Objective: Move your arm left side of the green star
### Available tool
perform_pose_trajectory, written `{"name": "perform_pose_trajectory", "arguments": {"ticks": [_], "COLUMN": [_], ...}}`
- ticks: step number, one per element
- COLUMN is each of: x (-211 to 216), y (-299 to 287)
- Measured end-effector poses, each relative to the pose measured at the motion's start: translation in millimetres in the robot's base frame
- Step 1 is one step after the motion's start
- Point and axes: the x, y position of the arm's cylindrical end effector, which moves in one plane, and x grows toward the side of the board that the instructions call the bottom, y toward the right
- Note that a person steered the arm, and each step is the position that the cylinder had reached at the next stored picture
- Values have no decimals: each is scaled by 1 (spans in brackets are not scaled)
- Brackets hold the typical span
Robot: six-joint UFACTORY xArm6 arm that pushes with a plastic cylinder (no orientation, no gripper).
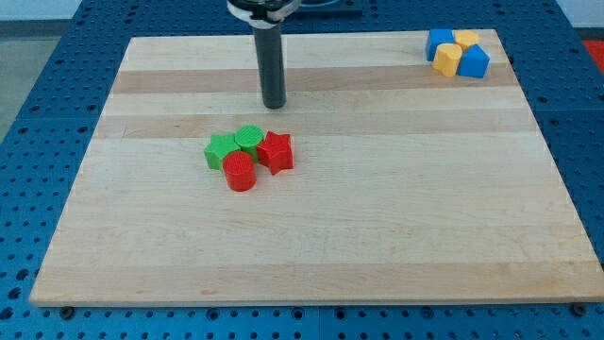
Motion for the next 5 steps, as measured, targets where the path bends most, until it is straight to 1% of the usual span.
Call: {"name": "perform_pose_trajectory", "arguments": {"ticks": [1, 2, 5], "x": [0, 1, 66], "y": [-42, -71, -104]}}
